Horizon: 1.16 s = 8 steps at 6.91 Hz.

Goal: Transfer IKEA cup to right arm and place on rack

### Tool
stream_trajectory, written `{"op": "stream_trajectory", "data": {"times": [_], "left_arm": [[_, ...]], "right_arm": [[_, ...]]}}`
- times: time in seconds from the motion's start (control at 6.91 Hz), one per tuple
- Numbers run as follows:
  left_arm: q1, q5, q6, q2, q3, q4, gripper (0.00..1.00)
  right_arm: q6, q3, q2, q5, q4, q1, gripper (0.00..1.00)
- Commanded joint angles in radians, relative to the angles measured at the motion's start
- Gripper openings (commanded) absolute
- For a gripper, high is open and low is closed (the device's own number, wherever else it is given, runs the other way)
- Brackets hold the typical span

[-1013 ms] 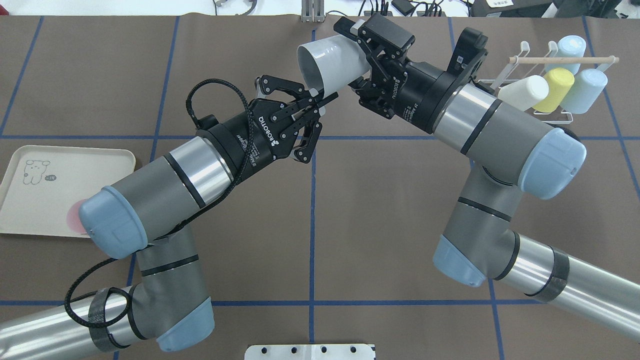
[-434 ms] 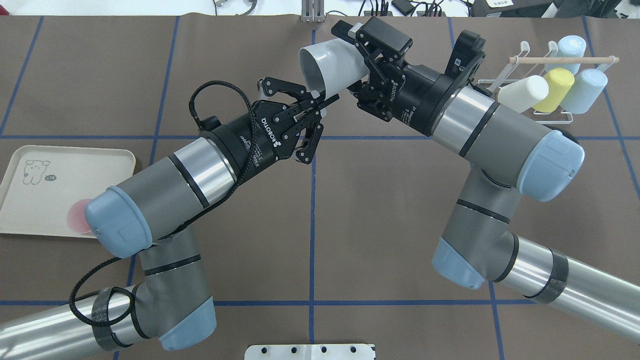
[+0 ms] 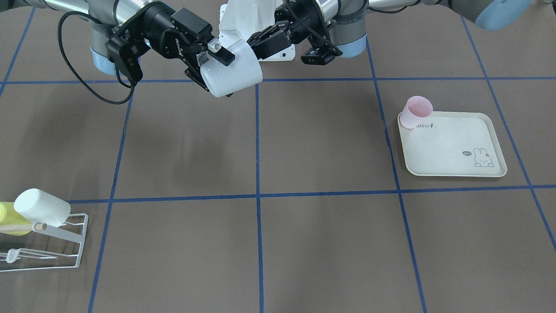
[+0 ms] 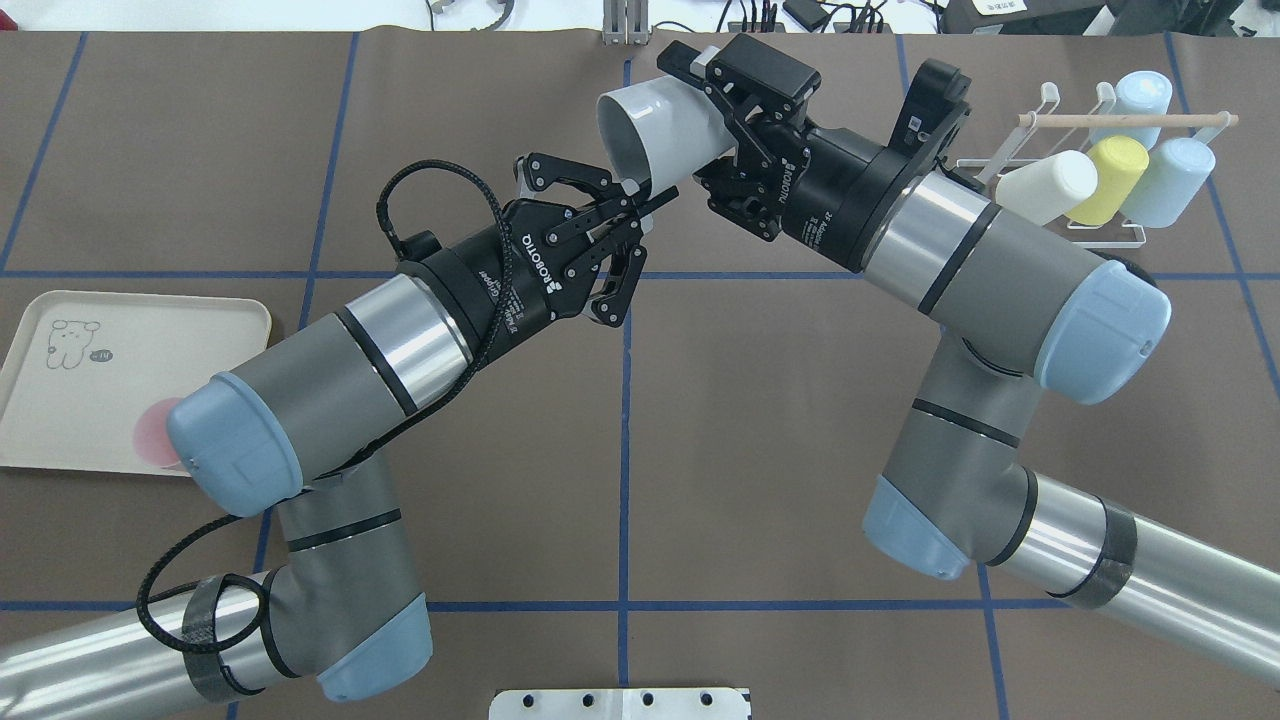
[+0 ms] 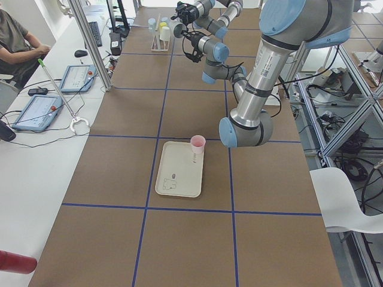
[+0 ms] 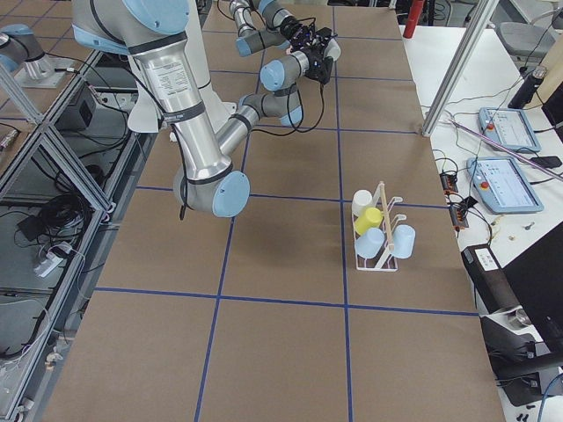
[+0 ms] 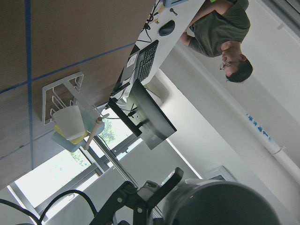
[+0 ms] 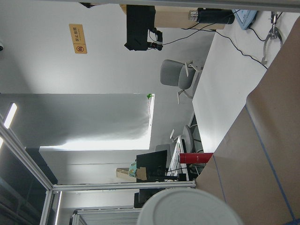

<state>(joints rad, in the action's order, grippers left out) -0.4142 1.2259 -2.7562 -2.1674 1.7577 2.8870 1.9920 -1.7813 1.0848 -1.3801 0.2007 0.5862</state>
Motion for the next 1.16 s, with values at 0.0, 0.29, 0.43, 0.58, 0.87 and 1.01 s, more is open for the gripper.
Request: {"op": "stream_trajectory", "data": {"times": [0.0,0.29,0.43,0.58,0.87,1.01], "left_arm": [[0.0,0.0,0.025,0.001,0.008,0.001,0.75],[0.002,-0.002,0.067,0.003,0.008,0.001,1.0],[0.002,-0.002,0.067,0.001,0.009,0.001,1.0],[0.002,-0.002,0.067,0.001,0.009,0.001,1.0],[-0.006,0.004,0.07,0.006,0.022,0.001,1.0],[-0.011,0.012,0.146,0.015,0.048,0.001,1.0]], "right_arm": [[-0.004,-0.001,0.0,-0.004,-0.001,0.003,0.0],[-0.005,0.0,0.0,-0.004,-0.001,0.004,0.0],[-0.005,0.0,-0.002,-0.004,-0.001,0.004,0.0],[-0.002,0.0,-0.002,-0.004,0.0,0.023,0.0],[-0.001,0.008,0.003,-0.034,0.003,0.111,0.0],[-0.001,0.017,0.012,-0.098,0.005,0.188,0.0]]}}
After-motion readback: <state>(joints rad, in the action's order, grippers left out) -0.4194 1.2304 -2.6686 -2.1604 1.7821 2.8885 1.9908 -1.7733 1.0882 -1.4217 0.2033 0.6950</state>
